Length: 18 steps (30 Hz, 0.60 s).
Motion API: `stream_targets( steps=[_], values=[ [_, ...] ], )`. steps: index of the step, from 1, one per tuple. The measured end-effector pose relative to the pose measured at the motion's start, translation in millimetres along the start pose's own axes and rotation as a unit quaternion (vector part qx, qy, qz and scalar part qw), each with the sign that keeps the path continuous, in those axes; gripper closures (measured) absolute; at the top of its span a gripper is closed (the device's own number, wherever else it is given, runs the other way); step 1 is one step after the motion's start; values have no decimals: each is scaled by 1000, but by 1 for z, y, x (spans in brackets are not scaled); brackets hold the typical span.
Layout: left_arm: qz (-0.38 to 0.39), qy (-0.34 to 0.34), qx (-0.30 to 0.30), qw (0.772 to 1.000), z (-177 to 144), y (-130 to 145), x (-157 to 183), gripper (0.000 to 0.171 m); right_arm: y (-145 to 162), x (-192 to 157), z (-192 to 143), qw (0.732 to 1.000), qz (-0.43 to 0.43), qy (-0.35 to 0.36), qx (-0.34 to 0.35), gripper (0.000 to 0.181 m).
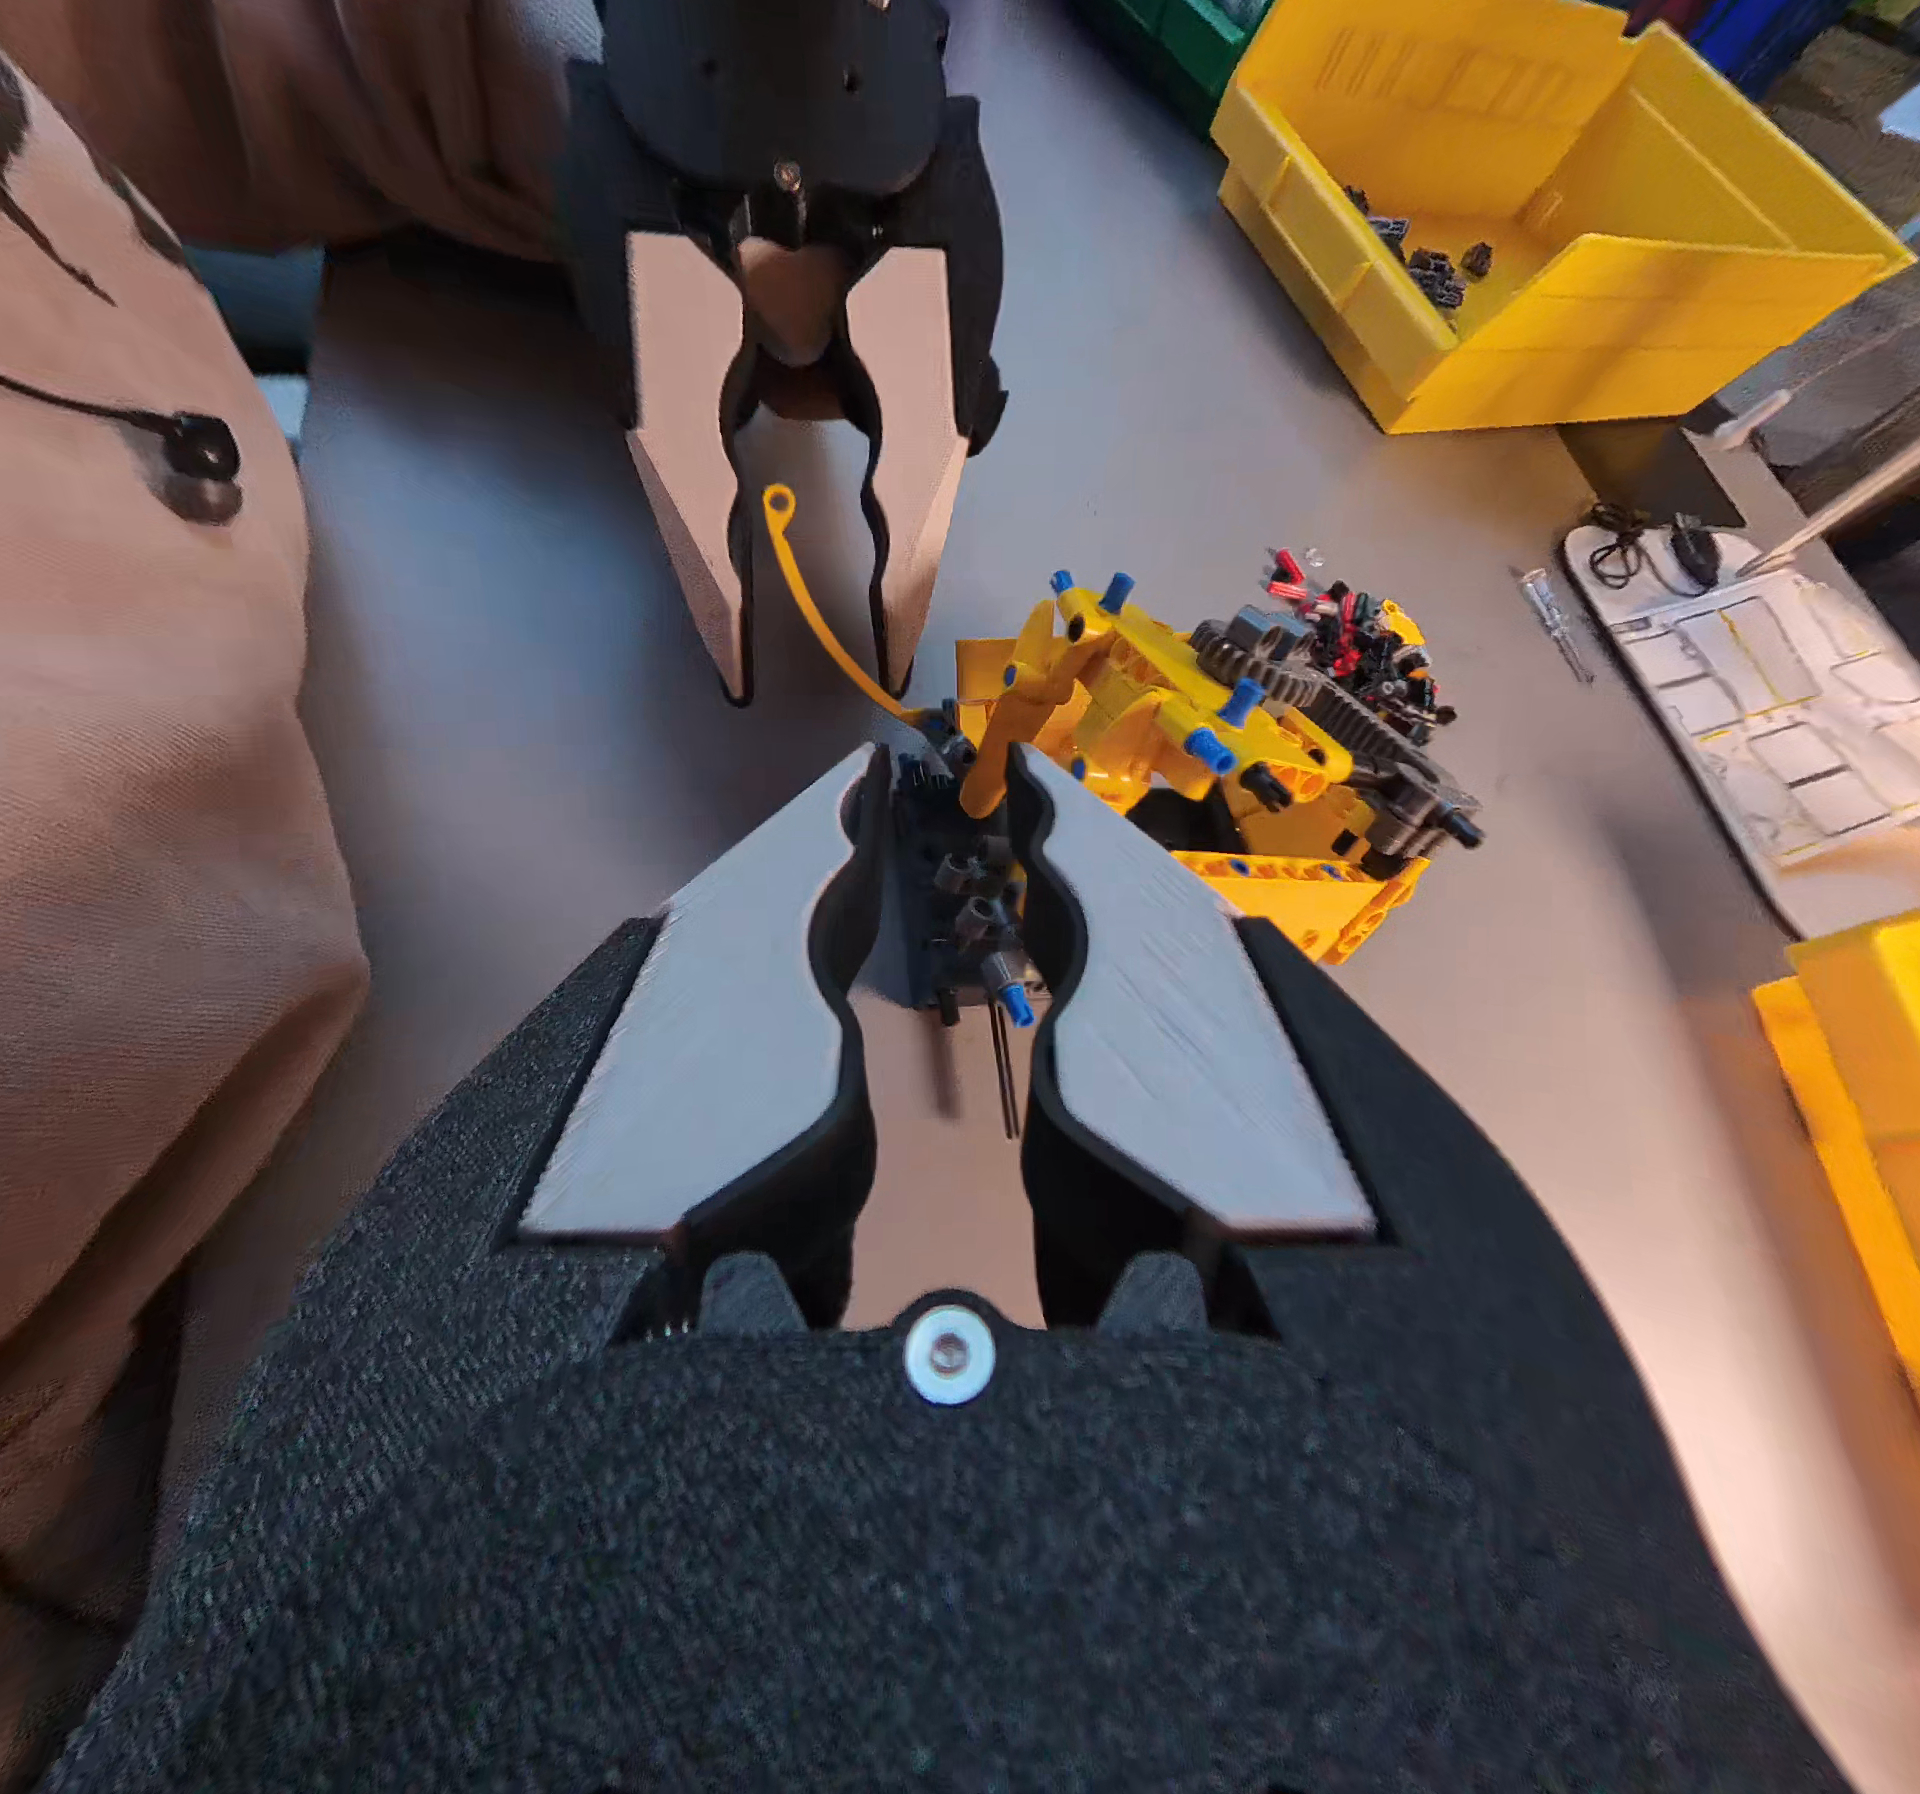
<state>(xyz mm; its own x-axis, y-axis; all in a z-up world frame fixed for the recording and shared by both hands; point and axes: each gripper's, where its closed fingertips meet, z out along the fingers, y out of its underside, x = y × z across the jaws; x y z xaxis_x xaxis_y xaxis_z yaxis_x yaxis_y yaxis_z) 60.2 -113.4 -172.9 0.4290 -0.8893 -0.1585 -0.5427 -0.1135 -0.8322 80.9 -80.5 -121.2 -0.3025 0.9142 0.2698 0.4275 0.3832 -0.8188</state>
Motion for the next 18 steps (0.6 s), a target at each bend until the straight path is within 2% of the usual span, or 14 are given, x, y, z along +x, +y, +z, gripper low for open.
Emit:
stream_targets(
  steps=[3,8,14,18],
  values=[
    [28,-52,-18,998,4,0,-14,165,14,-6,16,993,-95,12,-65,161],
    [9,-26,13,1000,-4,-13,-9,166,11,-9,32,962,-244,18,-125,161],
    [27,-1,12,1000,-10,-17,-1,165,11,-13,41,942,-292,-12,-166,174],
    [35,3,-2,999,-9,-14,0,165,16,-15,48,918,-343,-5,-198,173]
  ],
)
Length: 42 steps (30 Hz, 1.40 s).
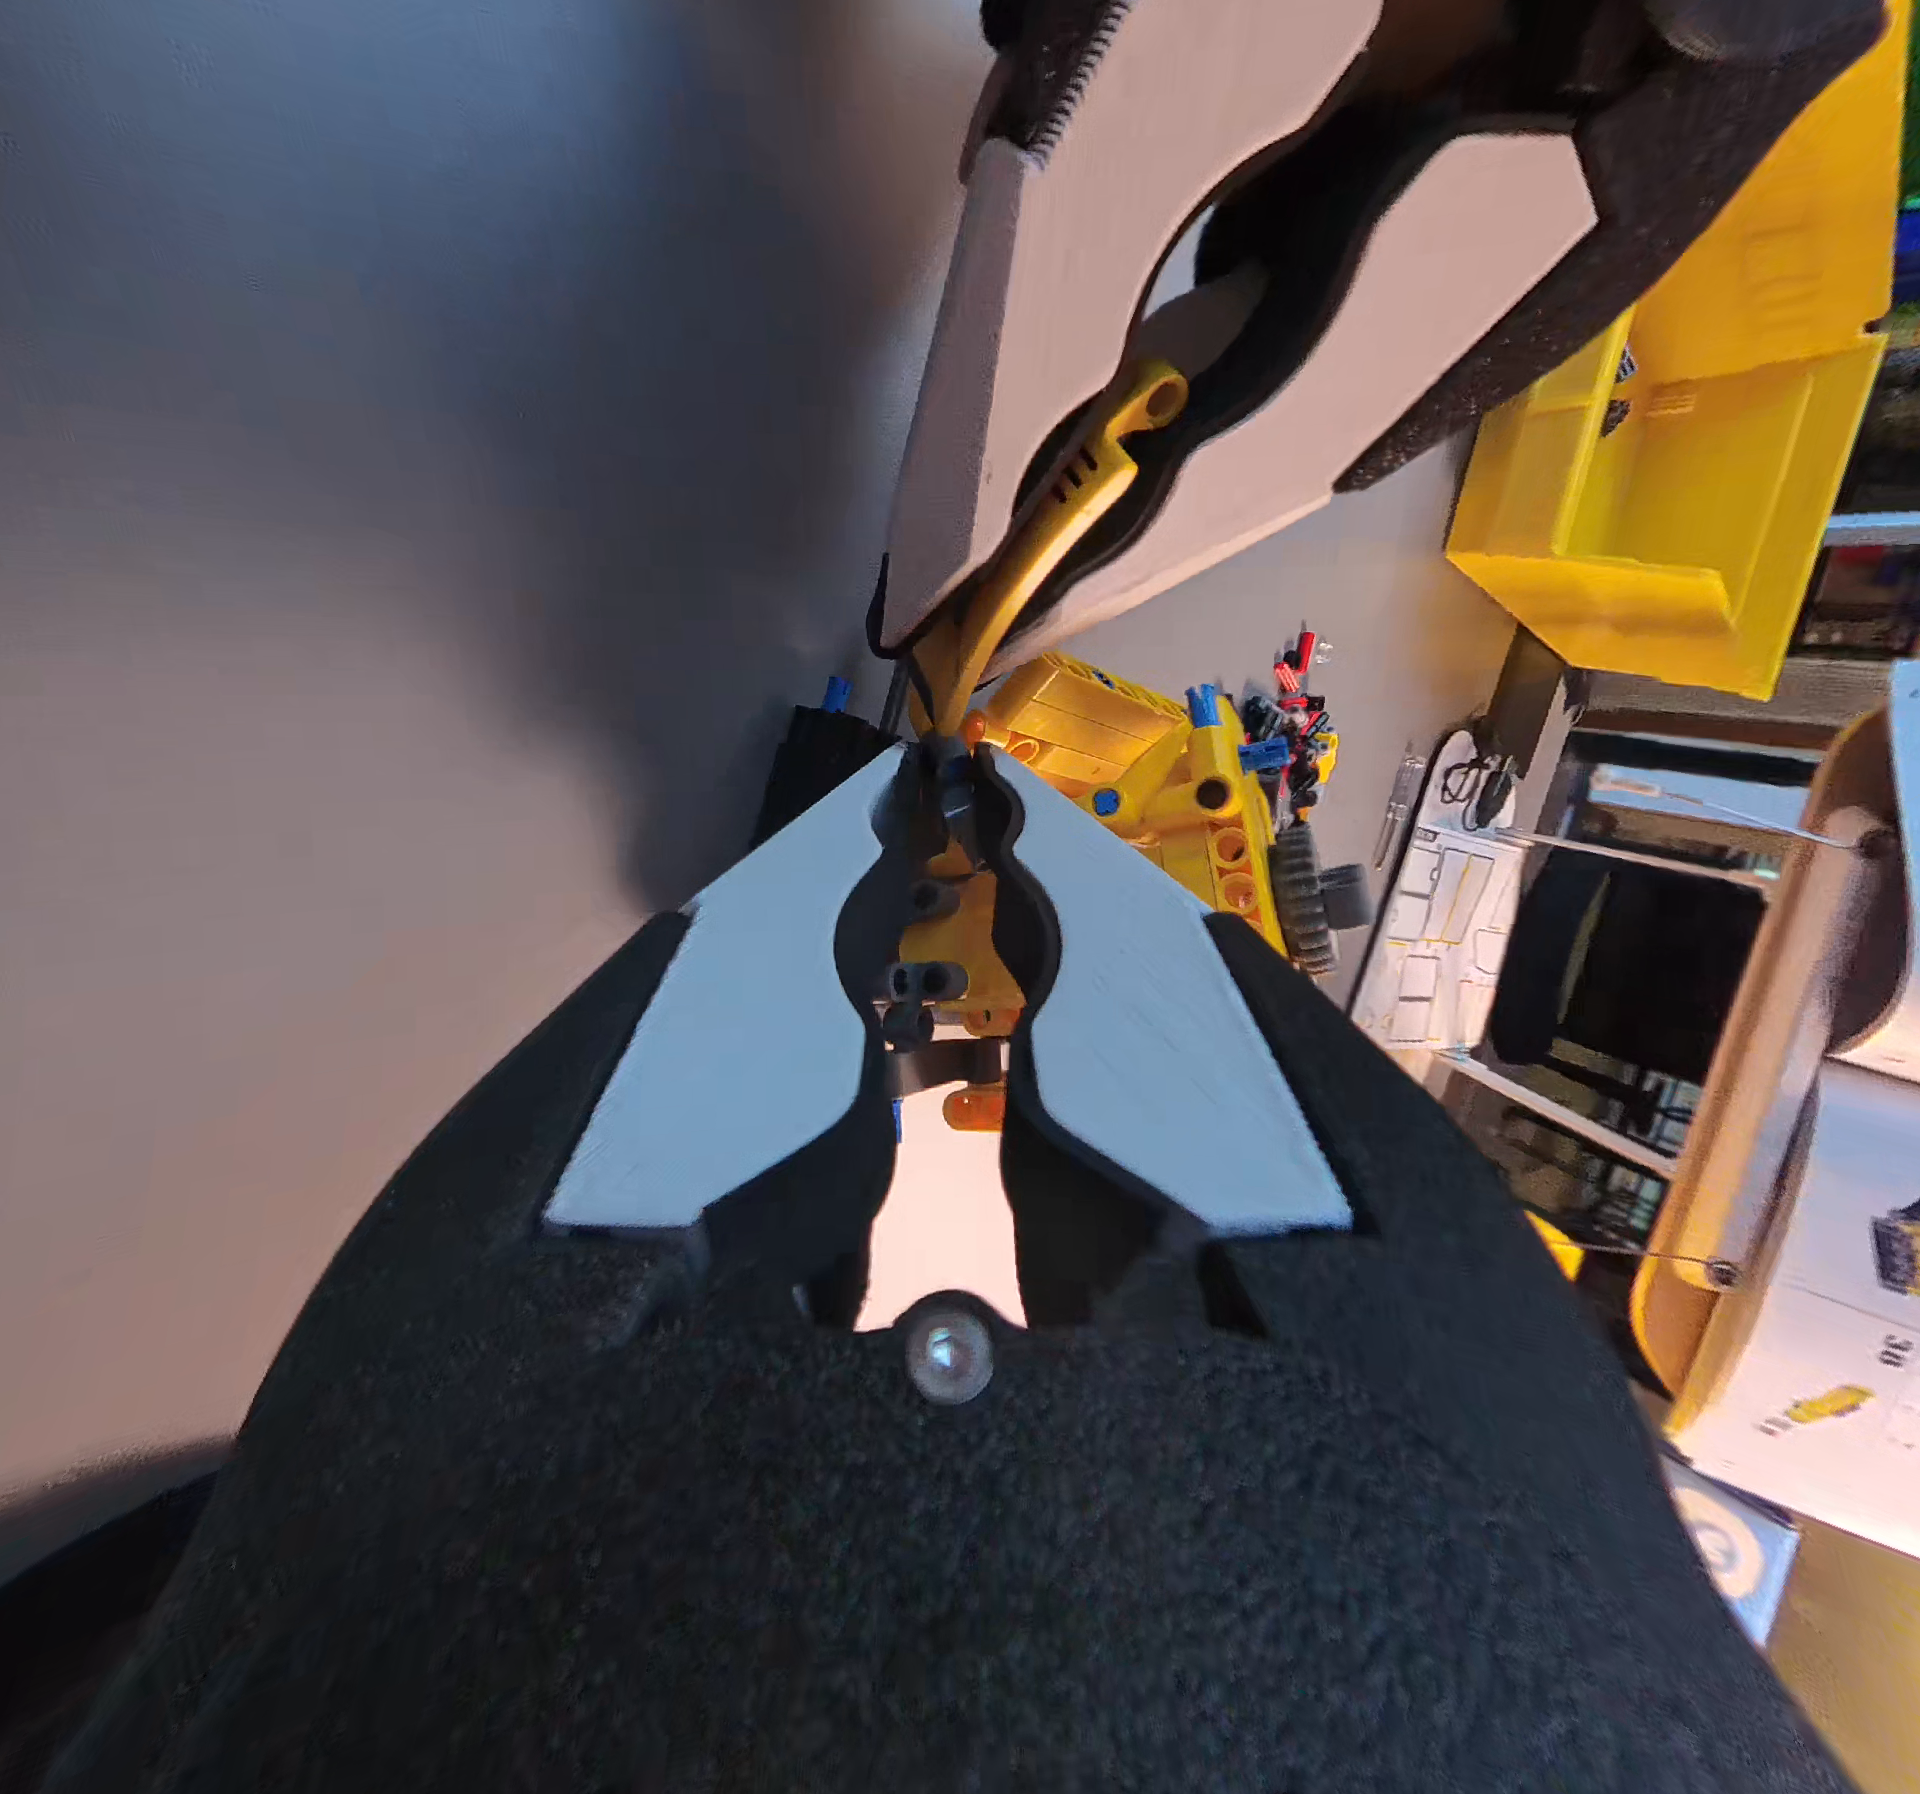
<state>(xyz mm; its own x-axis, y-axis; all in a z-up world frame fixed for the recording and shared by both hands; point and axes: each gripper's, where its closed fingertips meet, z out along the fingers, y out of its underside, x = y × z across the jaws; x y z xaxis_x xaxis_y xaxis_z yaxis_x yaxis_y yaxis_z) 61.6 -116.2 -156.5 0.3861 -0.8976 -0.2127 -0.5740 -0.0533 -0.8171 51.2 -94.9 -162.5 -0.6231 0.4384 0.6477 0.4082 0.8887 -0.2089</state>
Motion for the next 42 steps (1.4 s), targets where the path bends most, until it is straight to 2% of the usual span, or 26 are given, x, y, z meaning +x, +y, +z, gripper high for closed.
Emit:
stream_targets(
  steps=[3,8,13,23,25,27,28,29,31,34,38,40,42],
  values=[
    [-19,-25,37,999,-5,-6,-10,164,1,9,0,1000,16,20,-2,173],
    [-43,-70,83,993,-14,-15,-23,151,0,18,-6,992,113,14,61,174],
    [-37,-110,105,988,-14,-29,-31,167,-5,31,-18,975,188,14,116,174],
    [13,-67,9,998,-15,-17,-20,170,-10,23,-17,978,141,-24,152,176],
    [31,-96,-126,987,-24,40,-31,170,8,22,-16,985,124,-21,120,177],
    [-42,-48,-56,996,-32,39,-18,171,24,25,-22,980,156,-23,120,177],
    [-36,-59,-56,996,-35,37,-22,170,22,24,-23,979,159,-27,125,176],
    [-36,-78,-28,996,-37,25,-32,170,16,23,-22,978,164,-31,129,176],
    [-89,-64,50,993,-45,0,-41,170,7,22,-15,979,154,-30,130,174],
    [-159,-41,119,979,-59,-12,-48,170,-2,14,-10,977,154,-53,136,171],
    [-235,9,211,949,-74,-22,-45,171,-32,24,-39,937,232,-106,238,161],
    [-238,30,253,937,-83,-32,-43,170,-40,46,-58,910,276,-97,293,159],
    [-236,46,288,927,-90,-44,-41,170,-41,67,-69,894,306,-73,319,158]
  ],
)
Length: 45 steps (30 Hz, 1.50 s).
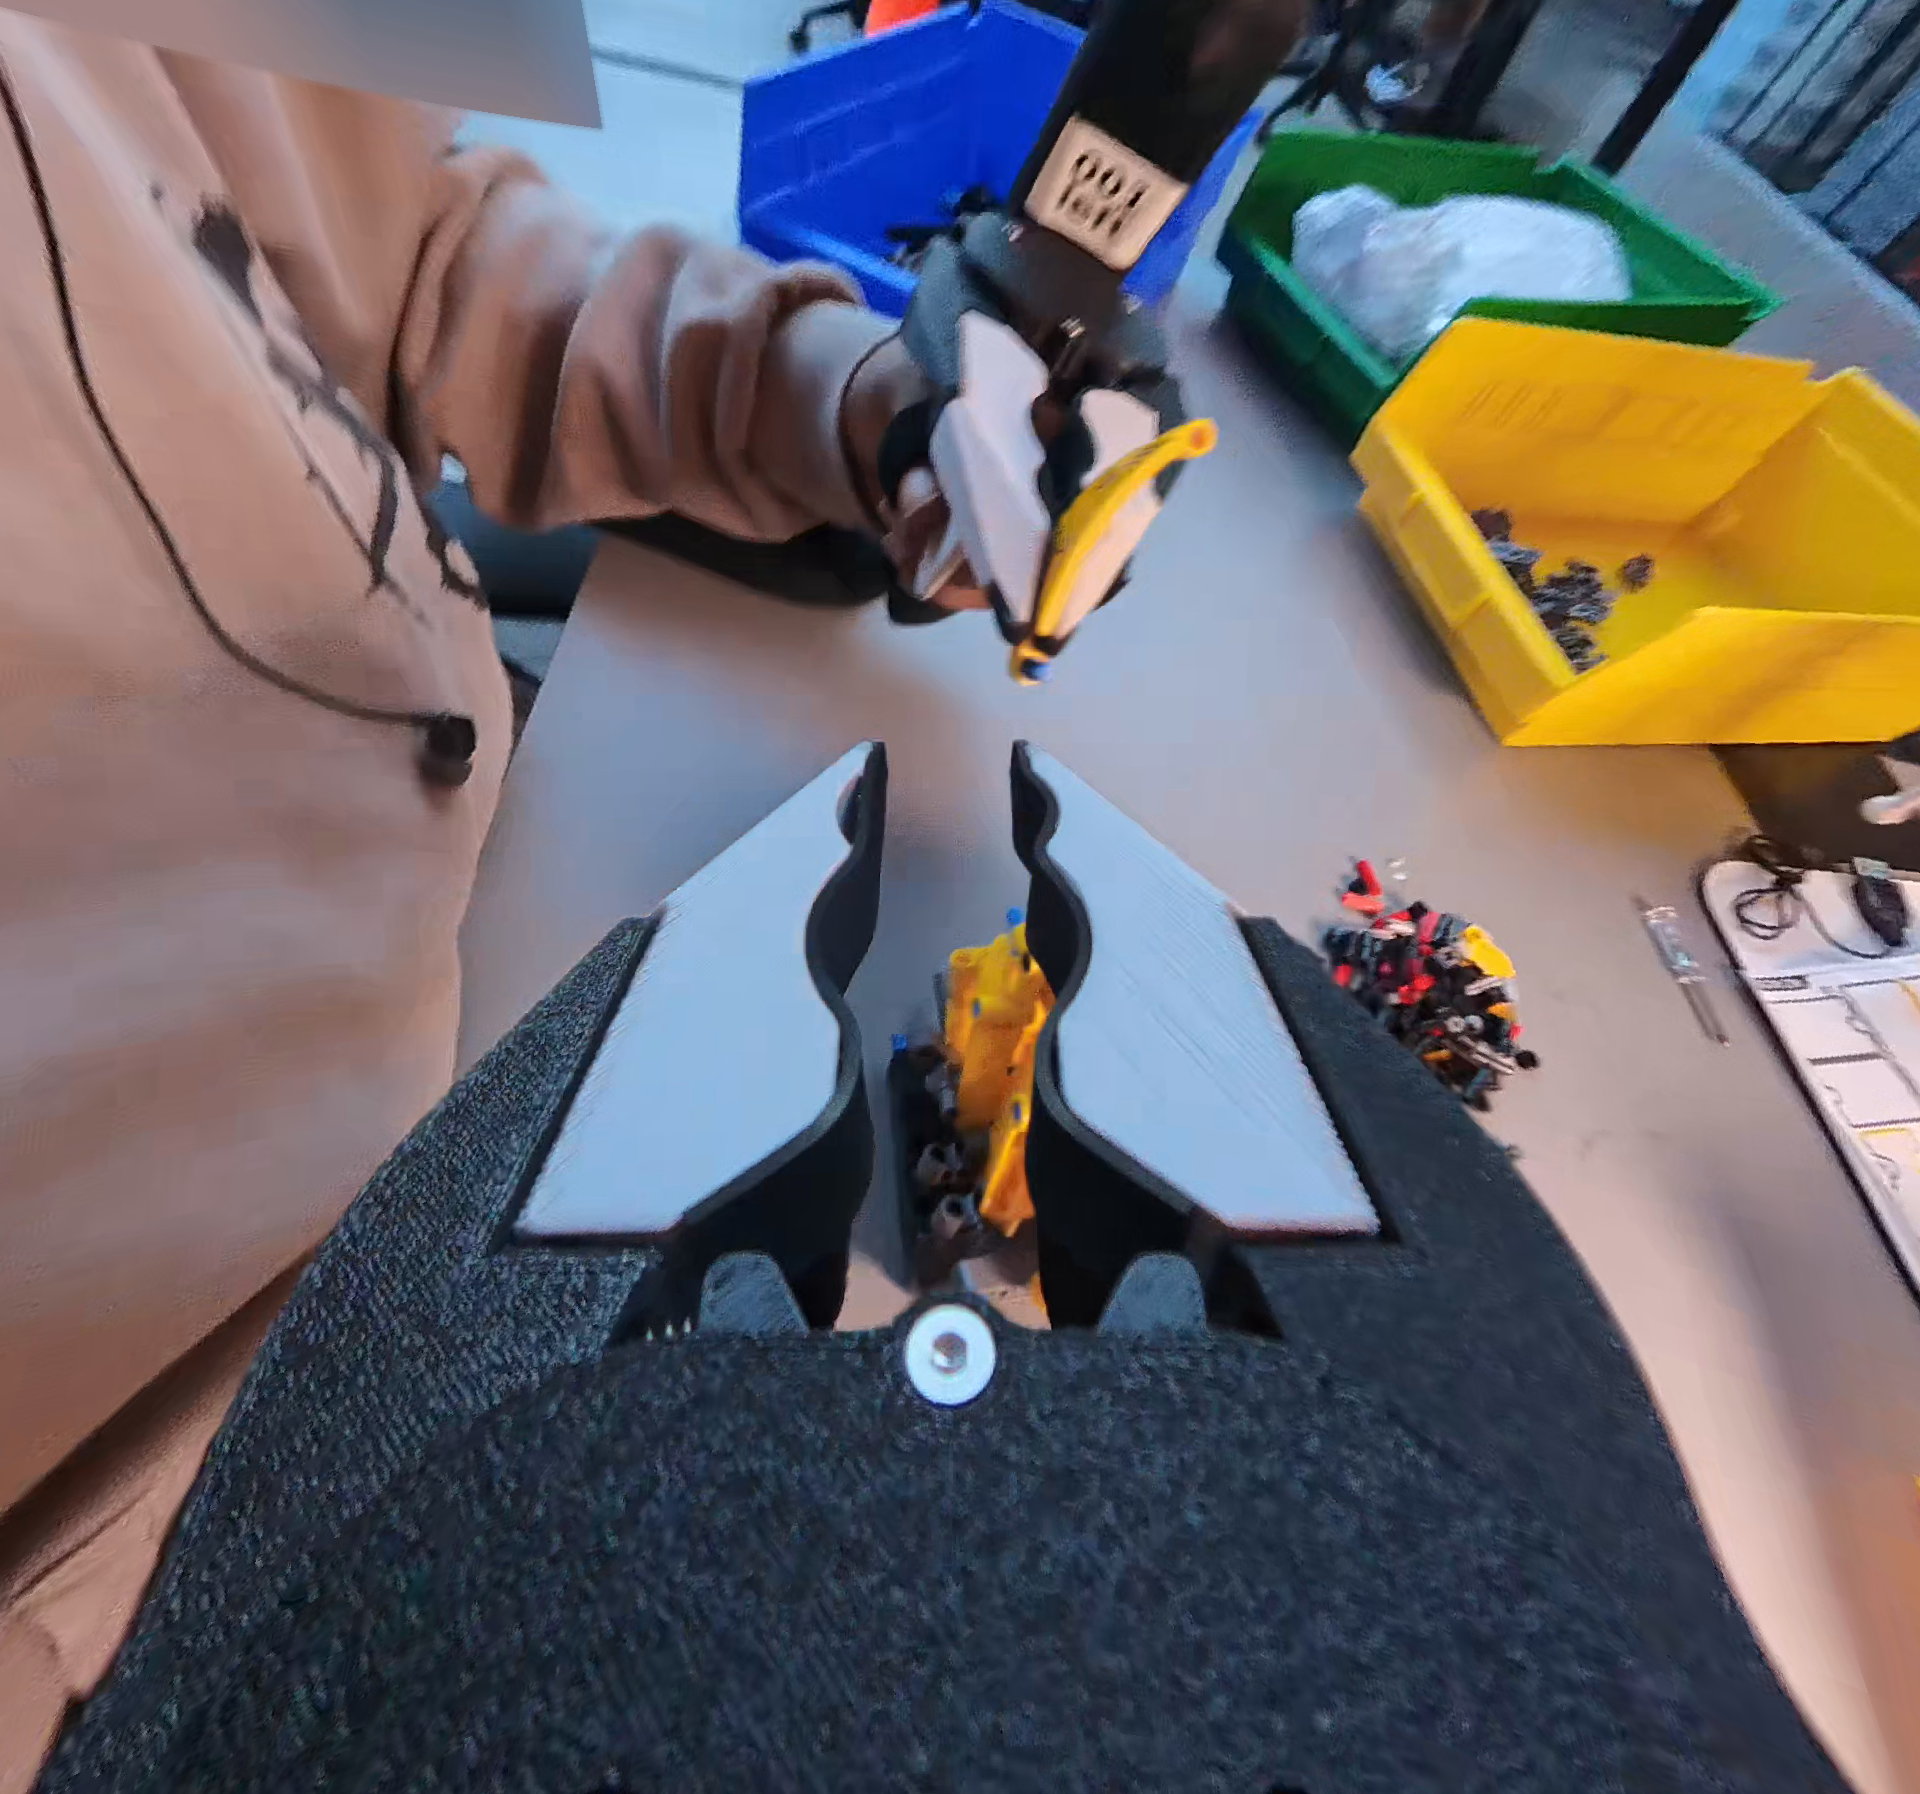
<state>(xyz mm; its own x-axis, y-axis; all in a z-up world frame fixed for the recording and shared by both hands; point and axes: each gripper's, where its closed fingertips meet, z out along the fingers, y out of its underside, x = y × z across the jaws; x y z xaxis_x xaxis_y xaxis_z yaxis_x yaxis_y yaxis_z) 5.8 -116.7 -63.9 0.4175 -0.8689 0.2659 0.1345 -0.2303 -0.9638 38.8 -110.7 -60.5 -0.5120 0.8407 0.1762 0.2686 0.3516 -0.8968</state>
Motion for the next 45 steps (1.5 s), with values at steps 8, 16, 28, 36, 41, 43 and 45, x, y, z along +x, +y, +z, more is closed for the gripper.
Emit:
stream_targets(
  steps=[8,16,28,36,41,43,45],
  values=[
    [-30,67,39,997,12,-10,23,170,-15,0,20,1000,7,-6,28,169],
    [-28,79,32,996,11,-6,28,170,-15,-4,23,999,16,-29,31,177],
    [-10,74,22,997,13,-3,31,170,-13,-9,22,998,30,-48,34,177],
    [-12,71,11,997,14,-4,35,170,-16,-12,21,998,19,-47,35,179],
    [6,48,-17,999,17,2,31,170,-12,-12,20,993,63,-63,74,179],
    [4,52,-18,998,17,1,32,170,-13,-13,18,989,84,-73,99,179],
    [14,-6,-72,997,4,23,10,170,-45,1,-15,959,148,-88,224,181]
  ],
)
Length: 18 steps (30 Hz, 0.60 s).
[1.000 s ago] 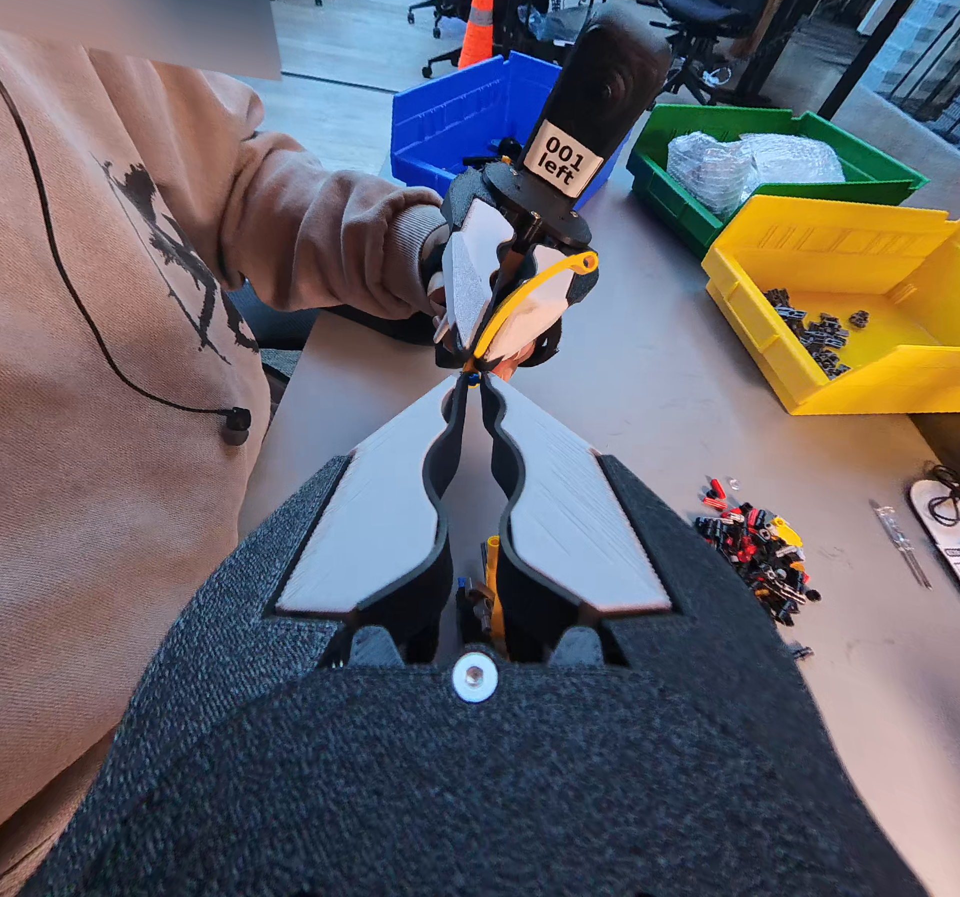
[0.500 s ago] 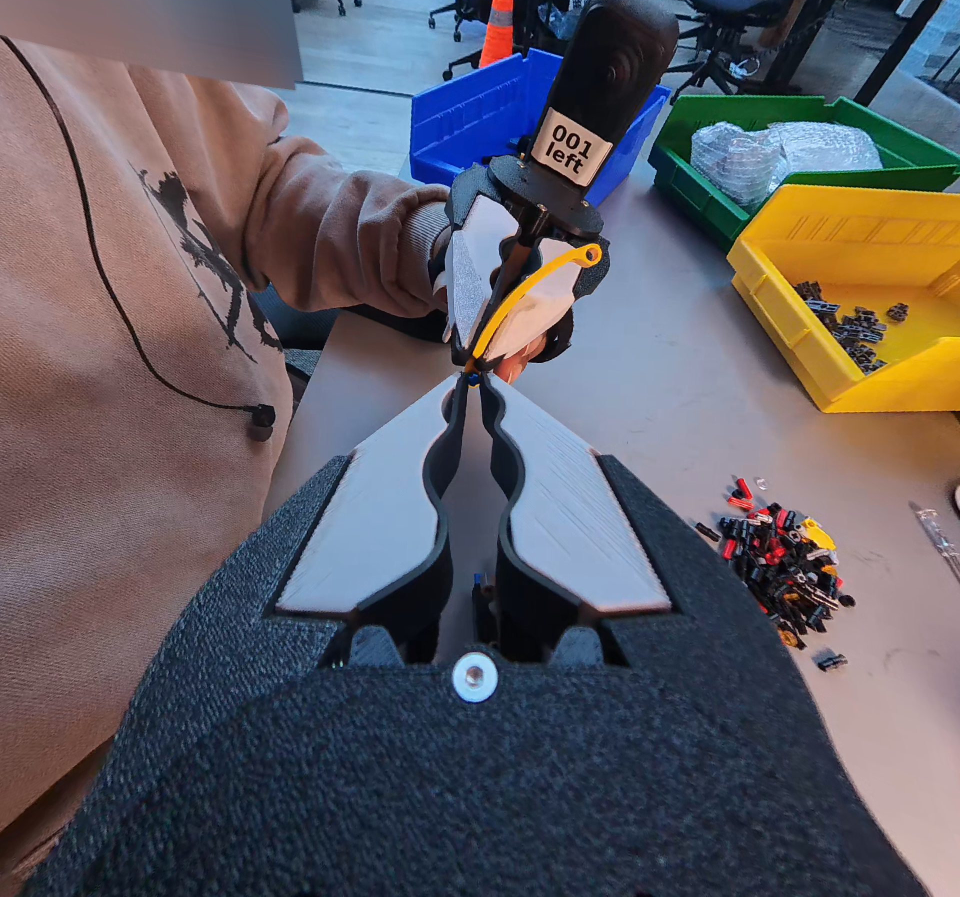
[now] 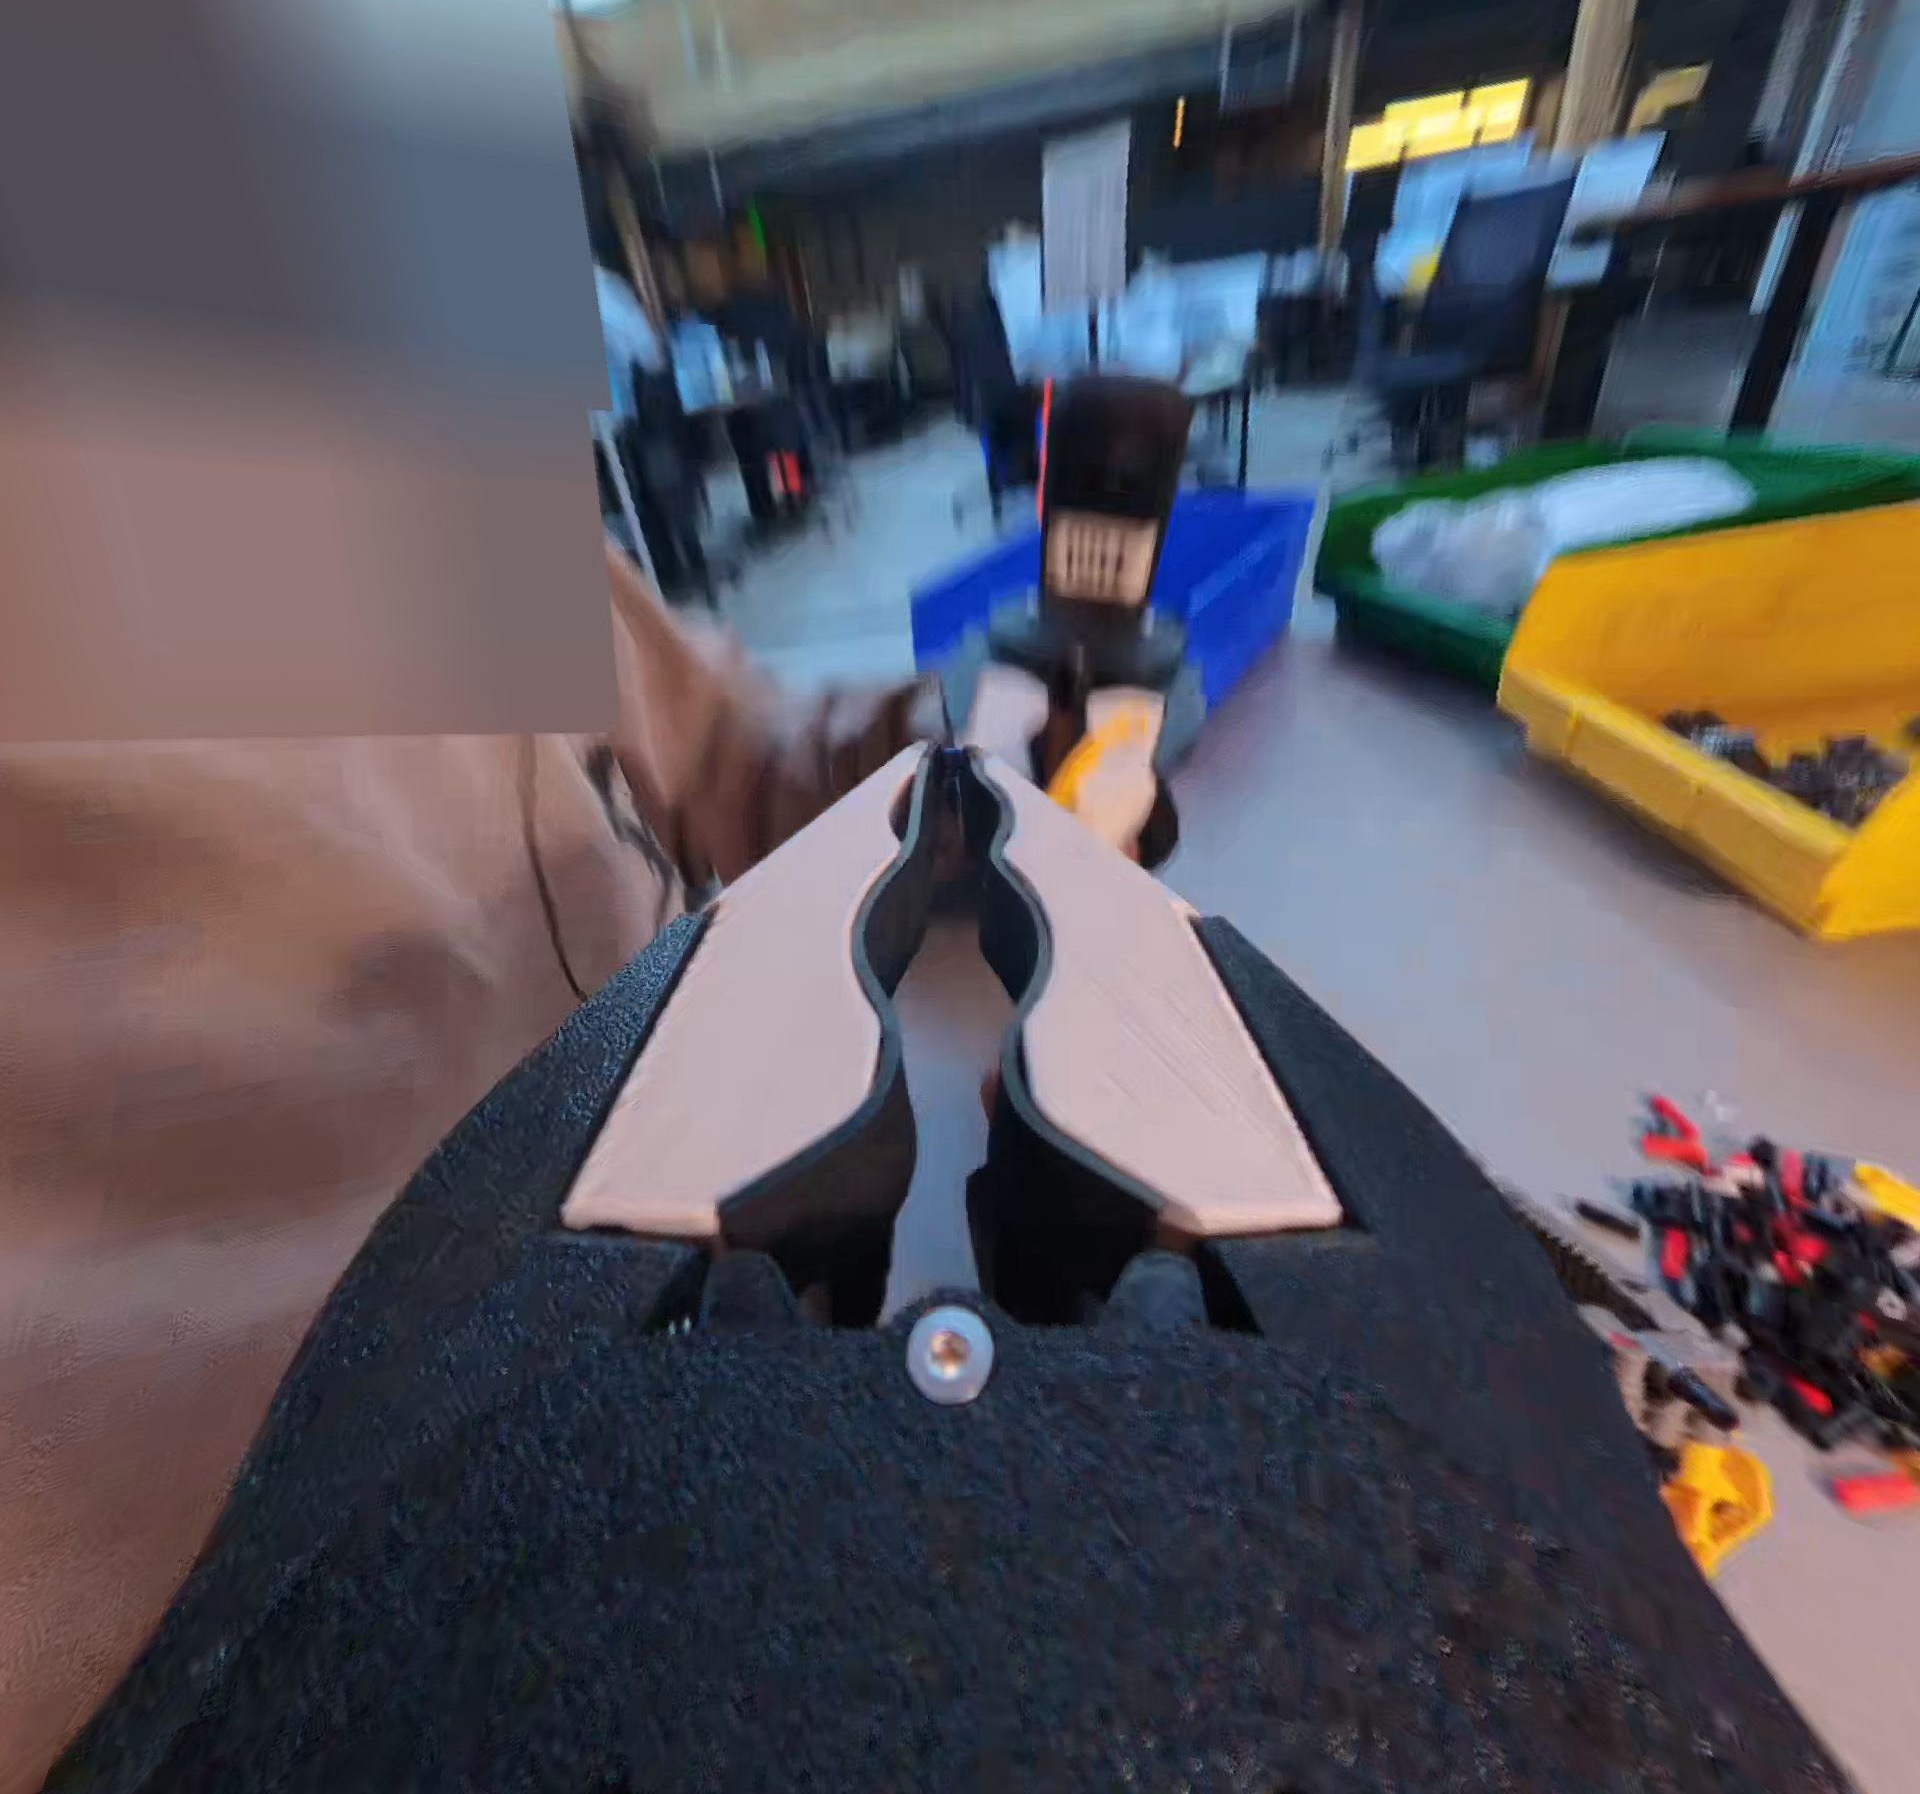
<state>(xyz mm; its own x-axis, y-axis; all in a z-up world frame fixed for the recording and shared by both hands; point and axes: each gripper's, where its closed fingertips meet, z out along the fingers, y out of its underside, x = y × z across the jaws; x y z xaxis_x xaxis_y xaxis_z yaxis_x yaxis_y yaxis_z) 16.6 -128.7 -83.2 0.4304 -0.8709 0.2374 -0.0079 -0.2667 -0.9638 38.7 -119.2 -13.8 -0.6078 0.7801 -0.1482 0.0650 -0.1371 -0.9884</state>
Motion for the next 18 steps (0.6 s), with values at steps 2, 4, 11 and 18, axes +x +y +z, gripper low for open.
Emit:
stream_targets(
  steps=[2,4,11,18],
  values=[
    [-31,8,37,999,-11,-6,0,170,-32,13,-31,996,-54,61,45,180],
    [-13,6,45,999,-8,-14,-1,170,-32,15,-38,994,-60,84,37,180],
    [-17,-97,87,991,-15,-25,-34,170,-40,106,-144,949,-48,307,51,178],
    [15,-230,59,971,-34,-11,-74,170,-38,242,-396,761,-7,649,-18,178]
  ],
)
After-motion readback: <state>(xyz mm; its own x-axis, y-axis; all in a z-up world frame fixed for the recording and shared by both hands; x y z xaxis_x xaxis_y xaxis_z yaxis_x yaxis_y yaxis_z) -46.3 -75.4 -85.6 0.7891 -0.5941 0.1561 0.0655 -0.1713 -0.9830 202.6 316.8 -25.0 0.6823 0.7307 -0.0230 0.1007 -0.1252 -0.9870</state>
